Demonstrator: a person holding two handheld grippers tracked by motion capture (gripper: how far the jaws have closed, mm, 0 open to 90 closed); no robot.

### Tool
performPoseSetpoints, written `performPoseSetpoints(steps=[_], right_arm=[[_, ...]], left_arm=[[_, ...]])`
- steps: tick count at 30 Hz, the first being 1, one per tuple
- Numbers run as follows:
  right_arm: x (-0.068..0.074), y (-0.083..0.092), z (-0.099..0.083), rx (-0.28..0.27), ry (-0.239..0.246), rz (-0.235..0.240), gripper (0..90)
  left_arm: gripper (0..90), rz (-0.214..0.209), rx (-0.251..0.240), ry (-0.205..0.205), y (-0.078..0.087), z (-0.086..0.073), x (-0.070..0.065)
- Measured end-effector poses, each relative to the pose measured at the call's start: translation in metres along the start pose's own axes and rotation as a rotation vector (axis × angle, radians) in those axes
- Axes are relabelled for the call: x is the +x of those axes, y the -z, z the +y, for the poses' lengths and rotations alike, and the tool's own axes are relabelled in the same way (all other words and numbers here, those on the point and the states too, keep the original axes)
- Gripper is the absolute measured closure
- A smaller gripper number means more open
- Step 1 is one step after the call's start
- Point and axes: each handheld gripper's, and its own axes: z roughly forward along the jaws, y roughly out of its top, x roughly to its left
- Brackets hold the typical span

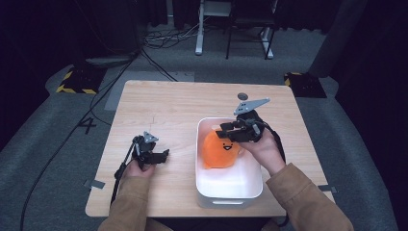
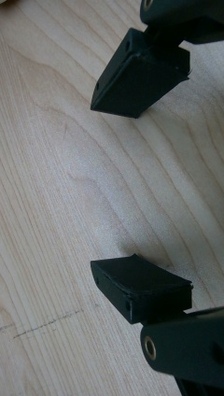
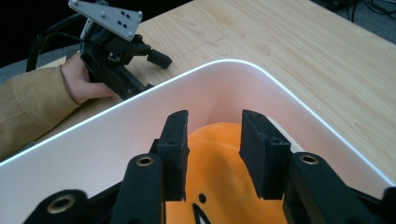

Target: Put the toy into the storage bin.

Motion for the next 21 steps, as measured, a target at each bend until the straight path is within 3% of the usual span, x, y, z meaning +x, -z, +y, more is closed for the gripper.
performPoseSetpoints(steps=[10,21], right_arm=[[-0.006,0.030,0.000,-0.105,-0.017,-0.020,52.1],[-0.026,0.066,-0.015,-0.161,-0.031,-0.086,43.7]], left_arm=[[21.2,0.001,-0.001,0.000,0.000,0.000,0.000],[21.0,0.001,0.005,-0.005,0.000,0.000,0.001]])
